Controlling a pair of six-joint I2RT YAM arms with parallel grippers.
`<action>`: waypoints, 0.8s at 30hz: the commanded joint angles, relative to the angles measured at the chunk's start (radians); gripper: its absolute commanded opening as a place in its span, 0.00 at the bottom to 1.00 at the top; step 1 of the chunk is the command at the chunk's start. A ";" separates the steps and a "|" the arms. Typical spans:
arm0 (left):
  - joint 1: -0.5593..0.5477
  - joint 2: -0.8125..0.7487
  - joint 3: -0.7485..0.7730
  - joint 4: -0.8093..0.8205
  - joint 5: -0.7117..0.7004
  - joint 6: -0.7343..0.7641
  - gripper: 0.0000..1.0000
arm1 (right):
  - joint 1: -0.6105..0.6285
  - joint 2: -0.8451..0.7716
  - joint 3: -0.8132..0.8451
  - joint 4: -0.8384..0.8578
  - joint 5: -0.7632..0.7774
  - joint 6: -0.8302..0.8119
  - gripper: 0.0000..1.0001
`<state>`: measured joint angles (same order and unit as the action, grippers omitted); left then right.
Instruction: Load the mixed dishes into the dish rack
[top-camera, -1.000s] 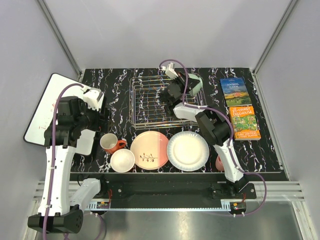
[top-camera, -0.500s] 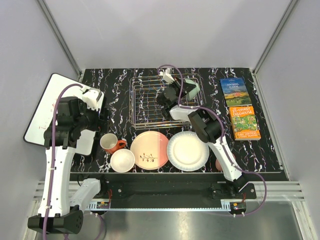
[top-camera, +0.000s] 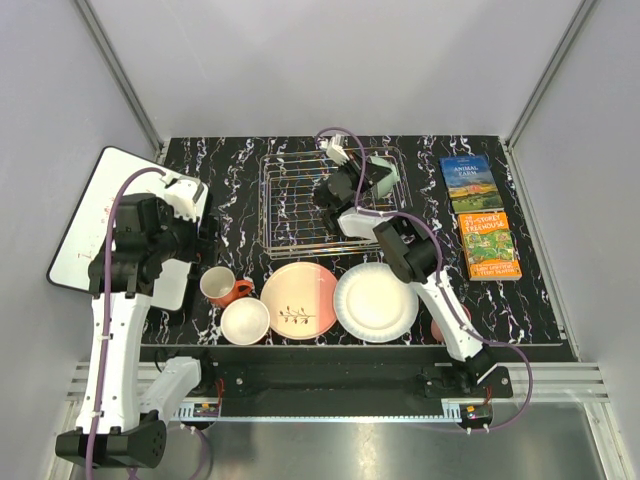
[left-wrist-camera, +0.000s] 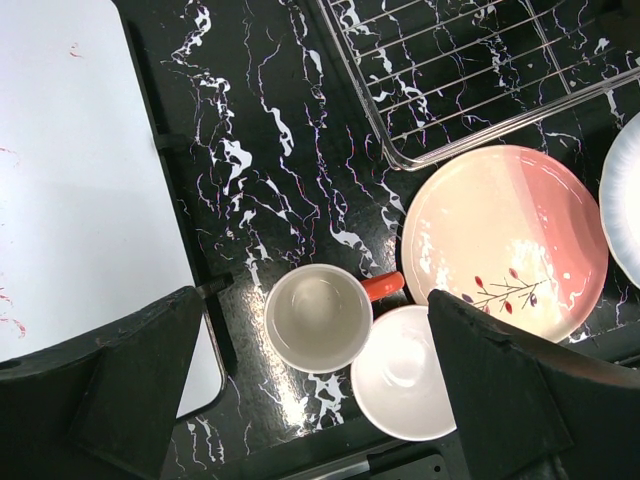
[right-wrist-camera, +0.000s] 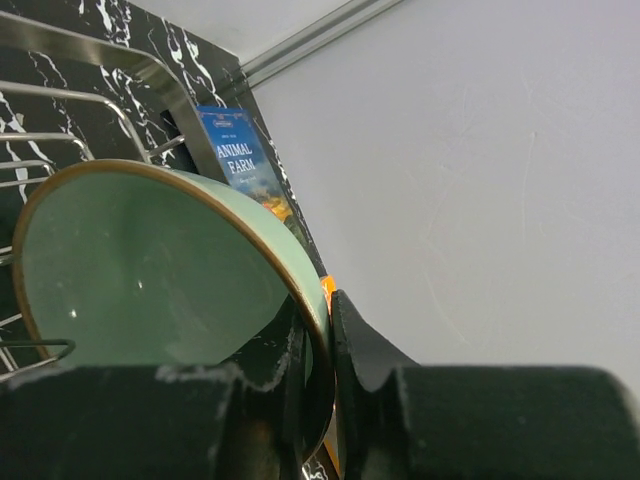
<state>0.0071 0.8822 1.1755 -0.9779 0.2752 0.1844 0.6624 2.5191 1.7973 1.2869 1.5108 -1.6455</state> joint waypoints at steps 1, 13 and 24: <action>-0.001 -0.017 0.006 0.045 -0.016 0.007 0.99 | -0.006 0.009 0.071 0.224 0.068 -0.011 0.17; -0.001 -0.037 0.001 0.045 -0.002 0.020 0.99 | -0.009 0.096 0.198 0.304 0.170 -0.155 0.50; -0.002 -0.049 -0.007 0.044 -0.013 0.020 0.99 | 0.002 0.026 0.260 0.302 0.193 -0.220 0.91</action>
<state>0.0071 0.8459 1.1755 -0.9760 0.2749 0.1947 0.6563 2.6324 2.0193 1.2991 1.5166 -1.8309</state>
